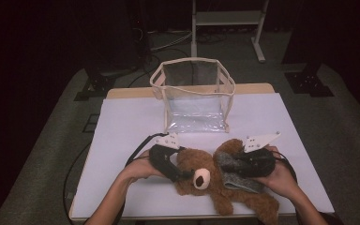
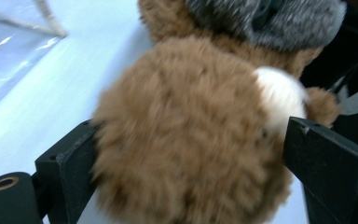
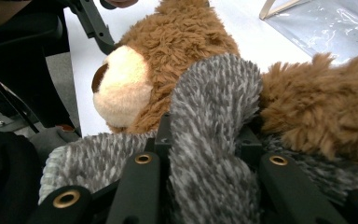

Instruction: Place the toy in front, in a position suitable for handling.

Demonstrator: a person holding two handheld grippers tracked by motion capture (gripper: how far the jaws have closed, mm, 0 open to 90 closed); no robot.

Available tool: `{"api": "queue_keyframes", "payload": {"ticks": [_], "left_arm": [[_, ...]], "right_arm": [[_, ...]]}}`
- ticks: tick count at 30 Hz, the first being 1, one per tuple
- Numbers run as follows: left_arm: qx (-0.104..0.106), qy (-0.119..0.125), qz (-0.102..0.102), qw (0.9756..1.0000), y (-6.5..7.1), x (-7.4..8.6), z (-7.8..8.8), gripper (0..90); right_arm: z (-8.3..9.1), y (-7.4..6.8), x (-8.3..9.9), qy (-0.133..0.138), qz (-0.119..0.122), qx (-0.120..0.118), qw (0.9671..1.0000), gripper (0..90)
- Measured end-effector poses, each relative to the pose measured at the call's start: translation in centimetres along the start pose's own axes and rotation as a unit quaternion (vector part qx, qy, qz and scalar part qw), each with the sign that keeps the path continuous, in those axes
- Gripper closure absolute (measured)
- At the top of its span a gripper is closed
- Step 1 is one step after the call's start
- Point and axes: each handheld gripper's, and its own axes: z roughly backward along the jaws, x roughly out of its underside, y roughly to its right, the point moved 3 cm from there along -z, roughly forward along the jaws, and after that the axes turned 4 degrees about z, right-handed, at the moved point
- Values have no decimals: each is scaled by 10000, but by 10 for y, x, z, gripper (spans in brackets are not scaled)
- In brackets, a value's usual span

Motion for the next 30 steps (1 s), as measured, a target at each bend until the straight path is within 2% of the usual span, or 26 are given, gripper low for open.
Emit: {"api": "queue_keyframes", "payload": {"ticks": [2,8,10,14,16,19,23,27,30], "left_arm": [[138,12,46,9999,2,-3,-4,57],[92,-117,-1,9999,7,-6,-14,6],[129,-156,72,9998,6,-5,-17,0],[61,-289,-141,9995,12,-5,-18,52],[19,-353,-245,9991,14,-4,-17,63],[-48,-404,-399,9984,16,-2,-17,66],[-64,-367,-416,9984,17,-1,-16,65],[-92,-339,-419,9985,17,-1,-15,62],[-136,-333,-319,9988,16,-2,-14,28]], "right_arm": [[0,-3,1,1,50,26,10000,694],[1,-9,4,36,93,62,9999,695],[1,-10,4,30,109,77,9999,694],[7,-10,-1,34,223,144,9996,693],[16,-7,-4,107,208,214,9995,694],[28,1,-7,146,196,446,9987,695],[41,14,-5,178,-10,640,9978,694],[28,16,4,-81,-91,496,9987,692],[21,13,8,-48,-178,388,9991,701]]}}
